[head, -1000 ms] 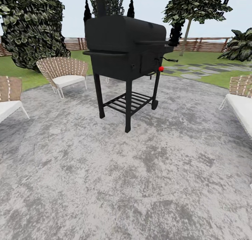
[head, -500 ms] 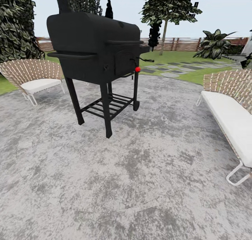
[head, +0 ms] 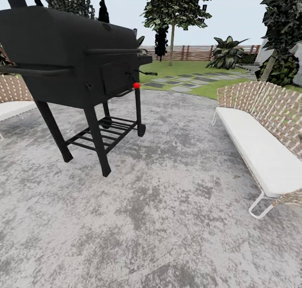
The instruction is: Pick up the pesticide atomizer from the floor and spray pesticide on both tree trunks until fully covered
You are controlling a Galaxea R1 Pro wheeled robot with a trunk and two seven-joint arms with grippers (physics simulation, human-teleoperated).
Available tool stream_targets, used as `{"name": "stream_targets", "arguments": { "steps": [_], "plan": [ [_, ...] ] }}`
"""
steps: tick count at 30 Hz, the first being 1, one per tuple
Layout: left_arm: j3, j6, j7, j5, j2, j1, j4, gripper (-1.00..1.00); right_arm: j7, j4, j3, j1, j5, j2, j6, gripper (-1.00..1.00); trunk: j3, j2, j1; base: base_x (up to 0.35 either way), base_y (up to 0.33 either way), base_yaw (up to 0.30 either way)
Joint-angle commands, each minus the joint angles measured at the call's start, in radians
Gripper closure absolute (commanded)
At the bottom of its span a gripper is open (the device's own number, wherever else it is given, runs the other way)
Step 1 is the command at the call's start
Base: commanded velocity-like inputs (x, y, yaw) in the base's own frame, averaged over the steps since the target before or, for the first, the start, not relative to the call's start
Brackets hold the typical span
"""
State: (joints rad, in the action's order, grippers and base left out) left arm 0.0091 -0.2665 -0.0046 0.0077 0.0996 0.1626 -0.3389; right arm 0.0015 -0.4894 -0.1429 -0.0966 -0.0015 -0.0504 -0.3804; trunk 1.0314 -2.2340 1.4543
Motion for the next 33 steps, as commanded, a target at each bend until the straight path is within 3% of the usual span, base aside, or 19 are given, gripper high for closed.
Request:
{"name": "stream_targets", "arguments": {
  "steps": [1, 33],
  "plan": [
    [0.0, 0.0, 0.0, 0.0, 0.0, 0.0, 0.0, -1.0, 0.0, 0.0, 0.0, 0.0, 0.001, 0.0, 0.0, -1.0, 0.0, 0.0, 0.0, 0.29, -0.131, -0.271],
    [0.0, 0.001, 0.0, 0.0, 0.0, 0.0, 0.001, -1.0, 0.006, 0.031, 0.004, 0.0, 0.007, -0.001, -0.001, -1.0, 0.0, 0.0, 0.0, 0.293, -0.125, -0.015]
  ]
}}
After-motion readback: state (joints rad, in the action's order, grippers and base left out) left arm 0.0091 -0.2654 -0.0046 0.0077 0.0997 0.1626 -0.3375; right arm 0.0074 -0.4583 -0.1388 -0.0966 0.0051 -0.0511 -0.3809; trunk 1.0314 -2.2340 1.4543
